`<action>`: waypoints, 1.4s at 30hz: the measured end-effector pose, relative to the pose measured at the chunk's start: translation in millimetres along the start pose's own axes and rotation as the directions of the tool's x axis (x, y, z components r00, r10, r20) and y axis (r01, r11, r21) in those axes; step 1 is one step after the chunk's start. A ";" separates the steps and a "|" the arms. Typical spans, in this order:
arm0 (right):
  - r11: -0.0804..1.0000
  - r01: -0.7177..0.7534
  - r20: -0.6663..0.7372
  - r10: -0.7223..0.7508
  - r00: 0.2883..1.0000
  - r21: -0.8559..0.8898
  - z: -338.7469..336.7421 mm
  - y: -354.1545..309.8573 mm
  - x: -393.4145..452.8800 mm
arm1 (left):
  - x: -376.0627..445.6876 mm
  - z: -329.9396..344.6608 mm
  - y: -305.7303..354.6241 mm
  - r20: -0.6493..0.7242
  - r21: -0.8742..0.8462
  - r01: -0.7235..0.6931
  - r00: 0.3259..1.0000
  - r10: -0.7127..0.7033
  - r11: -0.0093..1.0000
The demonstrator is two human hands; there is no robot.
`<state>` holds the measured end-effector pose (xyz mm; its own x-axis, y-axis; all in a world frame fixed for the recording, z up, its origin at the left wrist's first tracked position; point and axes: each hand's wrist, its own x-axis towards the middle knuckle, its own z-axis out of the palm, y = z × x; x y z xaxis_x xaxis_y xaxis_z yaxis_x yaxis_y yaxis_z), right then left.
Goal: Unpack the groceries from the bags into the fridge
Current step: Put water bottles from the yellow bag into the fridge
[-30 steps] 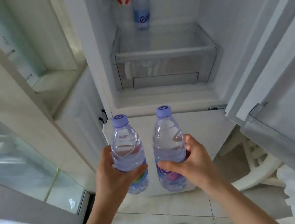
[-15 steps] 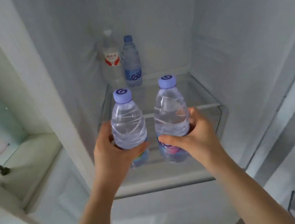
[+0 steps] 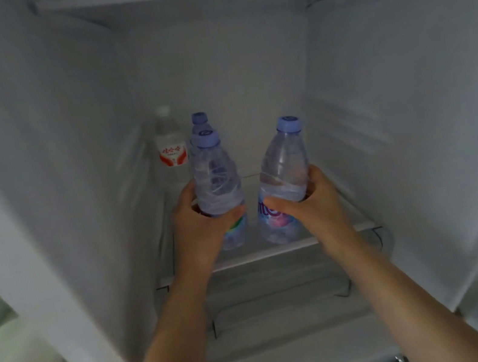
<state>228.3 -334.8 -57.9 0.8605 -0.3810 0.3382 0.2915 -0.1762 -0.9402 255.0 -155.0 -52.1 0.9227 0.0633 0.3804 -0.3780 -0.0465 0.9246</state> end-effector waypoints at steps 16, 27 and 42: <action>0.997 0.003 0.113 0.006 0.994 -0.078 1.5 37.0 30.6 | 24.0 17.2 -45.4 -0.057 -0.001 -0.039 0.998 0.039 0.999; 0.998 0.028 0.277 -0.011 0.961 -0.060 -2.9 37.1 29.8 | 17.1 13.2 -65.3 0.077 0.059 -0.155 0.986 0.150 0.986; 0.971 0.190 0.004 -0.192 0.981 -0.144 18.0 48.7 5.3 | 19.7 31.6 -77.8 0.044 0.190 -0.125 0.992 0.119 0.974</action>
<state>254.6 -329.1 -102.6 0.7904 -0.3363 0.5120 0.3869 -0.3740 -0.8429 305.1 -181.6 -117.1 0.8735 0.0132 0.4867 -0.4694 -0.2423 0.8491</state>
